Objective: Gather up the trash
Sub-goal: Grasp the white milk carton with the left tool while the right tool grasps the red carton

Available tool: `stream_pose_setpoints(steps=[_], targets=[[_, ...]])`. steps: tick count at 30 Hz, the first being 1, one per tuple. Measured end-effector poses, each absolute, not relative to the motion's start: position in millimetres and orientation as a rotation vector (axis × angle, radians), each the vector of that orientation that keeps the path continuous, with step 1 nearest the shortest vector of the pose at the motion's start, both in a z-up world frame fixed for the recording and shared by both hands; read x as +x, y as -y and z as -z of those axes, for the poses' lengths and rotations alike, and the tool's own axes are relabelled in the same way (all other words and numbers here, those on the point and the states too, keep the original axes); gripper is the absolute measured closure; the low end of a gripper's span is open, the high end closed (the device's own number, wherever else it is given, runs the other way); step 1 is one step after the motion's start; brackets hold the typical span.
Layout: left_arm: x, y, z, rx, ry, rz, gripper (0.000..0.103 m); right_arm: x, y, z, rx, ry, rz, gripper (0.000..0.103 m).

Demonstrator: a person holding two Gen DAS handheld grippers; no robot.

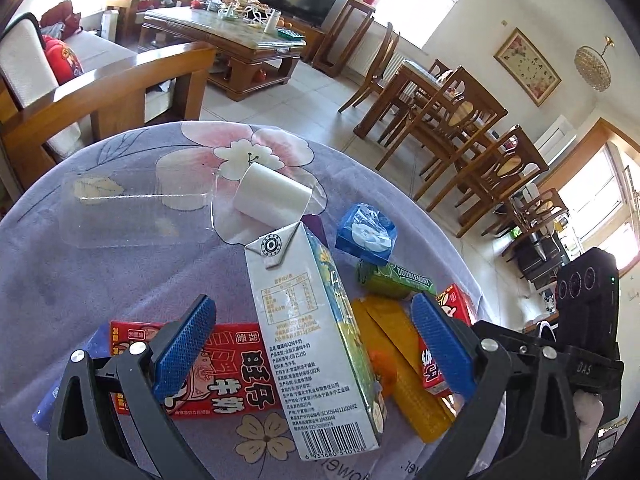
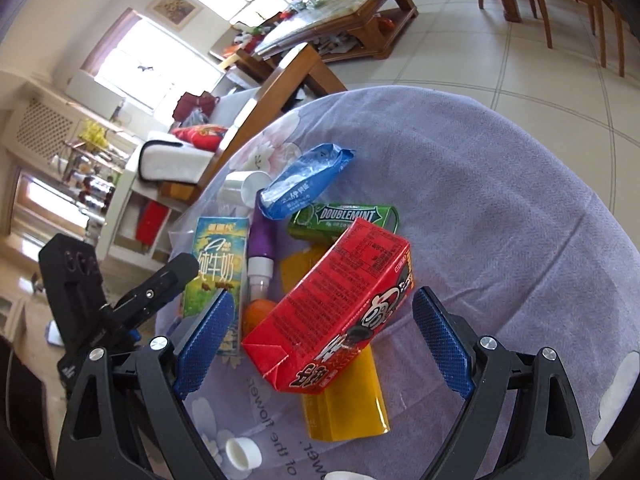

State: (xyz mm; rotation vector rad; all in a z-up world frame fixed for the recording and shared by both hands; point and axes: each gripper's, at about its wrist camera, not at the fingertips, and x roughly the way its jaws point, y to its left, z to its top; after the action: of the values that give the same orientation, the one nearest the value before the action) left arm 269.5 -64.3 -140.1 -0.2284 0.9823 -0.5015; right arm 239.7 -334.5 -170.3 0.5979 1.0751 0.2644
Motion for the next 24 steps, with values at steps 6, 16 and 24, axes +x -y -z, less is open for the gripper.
stream_pose_setpoints(steps=[6,16,24], targets=[[272,71,142,-0.184,-0.974,0.506,0.006,232,335,176,0.564,-1.058,-0.28,0.036],[266,87,152,-0.077,-0.967,0.53,0.058,217,337,170,0.518,-0.998,-0.298,0.07],[245,77,135,-0.099,-0.854,0.546,0.062,201,346,166,0.559,-0.947,-0.319,0.071]])
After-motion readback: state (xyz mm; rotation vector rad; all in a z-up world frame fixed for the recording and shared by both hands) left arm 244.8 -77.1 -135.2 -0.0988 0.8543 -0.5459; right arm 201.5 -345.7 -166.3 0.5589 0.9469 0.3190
